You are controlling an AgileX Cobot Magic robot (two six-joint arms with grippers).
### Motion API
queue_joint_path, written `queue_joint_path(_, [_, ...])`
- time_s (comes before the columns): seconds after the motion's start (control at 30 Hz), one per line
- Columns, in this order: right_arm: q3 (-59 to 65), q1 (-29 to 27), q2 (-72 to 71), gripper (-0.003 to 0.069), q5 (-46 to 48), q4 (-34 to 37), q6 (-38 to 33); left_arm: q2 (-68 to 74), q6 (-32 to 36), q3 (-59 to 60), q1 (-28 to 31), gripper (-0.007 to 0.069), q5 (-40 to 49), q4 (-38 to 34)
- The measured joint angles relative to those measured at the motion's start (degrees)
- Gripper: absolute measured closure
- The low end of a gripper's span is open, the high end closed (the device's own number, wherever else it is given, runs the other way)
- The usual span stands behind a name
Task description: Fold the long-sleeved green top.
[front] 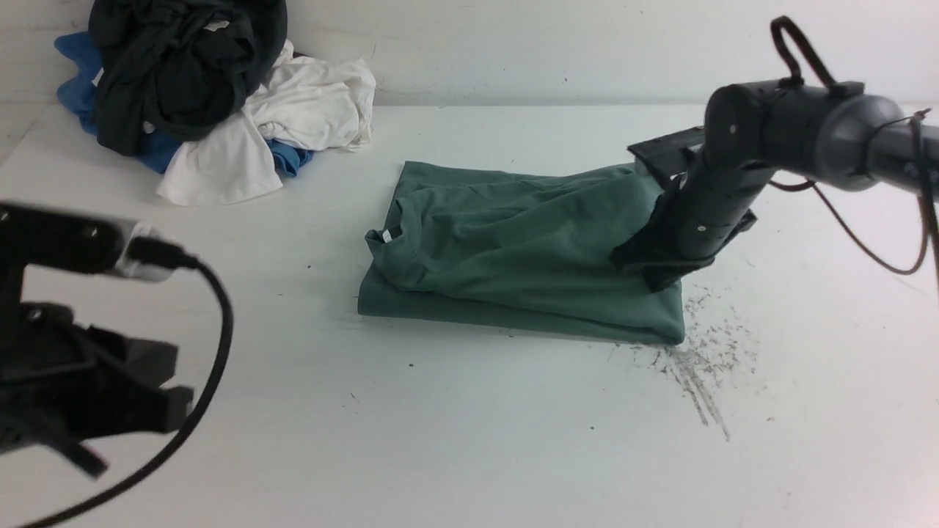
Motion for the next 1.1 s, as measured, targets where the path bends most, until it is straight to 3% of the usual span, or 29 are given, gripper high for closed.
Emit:
queue_joint_path(0.23, [-0.1, -0.4, -5.4, 0.0673, -7.3, 8.4, -6.5, 21.9, 21.1, -15.4, -0.6, 0.0631, -0.3, -23.9])
queue_joint_path(0.3, [-0.1, -0.4, -4.3, 0.0673, -10.0, 12.5, -8.1, 30.3, 30.2, -22.3, -2.1, 0.0631, -0.6, -31.0])
queue_joint_path(0.43, [-0.1, -0.4, -0.5, 0.0673, -10.3, 20.1, -10.4, 44.9, 40.7, -33.8, -5.2, 0.0631, -0.8, -36.5])
queue_joint_path(0.6, [0.0, -0.4, 3.1, 0.0673, -8.6, 24.3, -13.0, 60.0, 43.7, -44.7, -6.1, 0.0631, -1.6, -37.3])
queue_joint_path(0.8, [0.0, -0.4, 3.8, 0.0673, -8.0, 17.4, -11.3, 69.6, 44.7, -48.3, -6.1, 0.0631, -9.4, -35.7])
queue_joint_path(1.0, [-0.1, -0.2, 3.9, 0.0673, -9.0, -0.8, -1.7, 71.7, 44.7, -48.3, -6.0, 0.0631, -10.6, -35.3])
queue_joint_path(1.1, [-0.1, -0.2, 2.8, 0.0673, -8.7, -5.3, -1.1, 67.3, 45.1, -48.3, -6.1, 0.0631, -10.3, -35.1])
